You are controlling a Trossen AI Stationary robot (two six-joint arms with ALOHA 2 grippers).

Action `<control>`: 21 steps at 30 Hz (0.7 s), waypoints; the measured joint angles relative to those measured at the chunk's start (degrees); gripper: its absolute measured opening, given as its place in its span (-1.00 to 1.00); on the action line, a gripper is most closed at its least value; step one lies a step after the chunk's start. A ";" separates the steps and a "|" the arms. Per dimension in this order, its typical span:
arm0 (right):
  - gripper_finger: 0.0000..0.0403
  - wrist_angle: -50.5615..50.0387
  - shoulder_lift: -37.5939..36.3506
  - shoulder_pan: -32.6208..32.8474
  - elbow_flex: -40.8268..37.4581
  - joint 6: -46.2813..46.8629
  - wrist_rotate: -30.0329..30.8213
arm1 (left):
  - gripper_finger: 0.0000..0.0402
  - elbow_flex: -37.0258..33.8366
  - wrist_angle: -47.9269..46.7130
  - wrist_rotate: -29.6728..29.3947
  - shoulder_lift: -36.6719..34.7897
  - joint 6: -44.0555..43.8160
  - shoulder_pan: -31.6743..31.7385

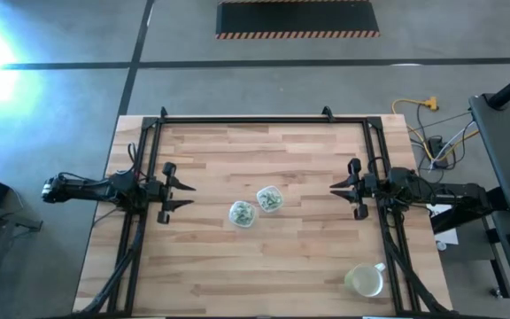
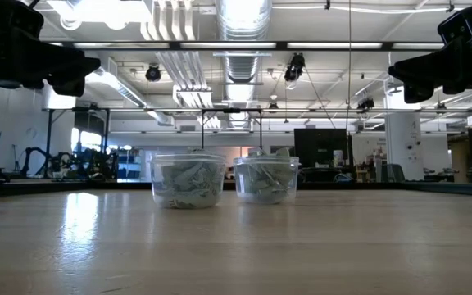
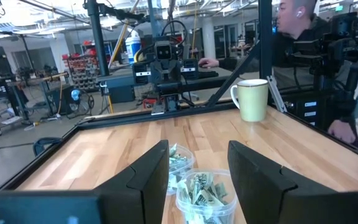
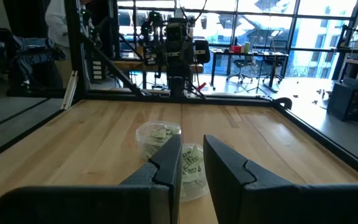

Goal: Pick and place items into bin
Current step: Return to Home Position

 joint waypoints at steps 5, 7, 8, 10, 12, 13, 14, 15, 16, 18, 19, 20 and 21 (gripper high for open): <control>-0.72 -0.01 0.00 0.00 0.00 0.00 0.00 | -0.26 0.00 0.03 0.01 0.00 0.00 0.00; -0.72 -0.01 0.00 0.00 0.00 0.02 0.00 | -0.26 0.00 0.03 0.01 -0.01 0.00 0.01; -0.72 -0.01 0.00 0.00 0.00 0.07 0.00 | -0.26 0.00 0.01 -0.01 -0.01 0.00 0.01; -0.72 0.01 0.00 0.00 0.00 0.02 0.01 | -0.26 0.00 0.03 0.01 -0.03 0.01 0.00; -0.72 0.00 0.01 0.00 0.00 0.01 0.01 | -0.26 0.00 0.00 0.01 0.03 0.00 0.01; -0.72 0.00 0.00 0.00 0.00 0.07 0.00 | -0.26 0.00 0.00 0.01 0.01 0.01 0.00; -0.72 0.00 0.02 0.00 0.00 0.07 0.00 | -0.26 0.00 0.03 0.01 -0.01 0.01 0.01; -0.72 -0.01 0.02 0.00 0.00 0.03 0.00 | -0.26 0.00 0.03 0.01 0.00 0.00 0.01; -0.72 -0.01 0.02 0.00 0.00 0.00 0.00 | -0.26 0.00 0.01 0.01 0.01 0.01 0.00; -0.72 0.00 0.02 0.00 0.00 0.05 0.00 | -0.26 0.00 0.01 -0.01 -0.03 0.02 0.00; -0.72 -0.01 0.02 -0.01 0.00 0.07 0.00 | -0.26 0.00 0.03 0.00 -0.02 0.01 -0.02; -0.72 -0.01 0.02 0.00 0.00 0.05 0.00 | -0.26 0.00 0.03 0.01 0.03 0.00 0.00; -0.72 0.00 0.02 -0.01 0.00 0.00 0.00 | -0.26 0.00 0.01 0.01 0.08 0.01 0.00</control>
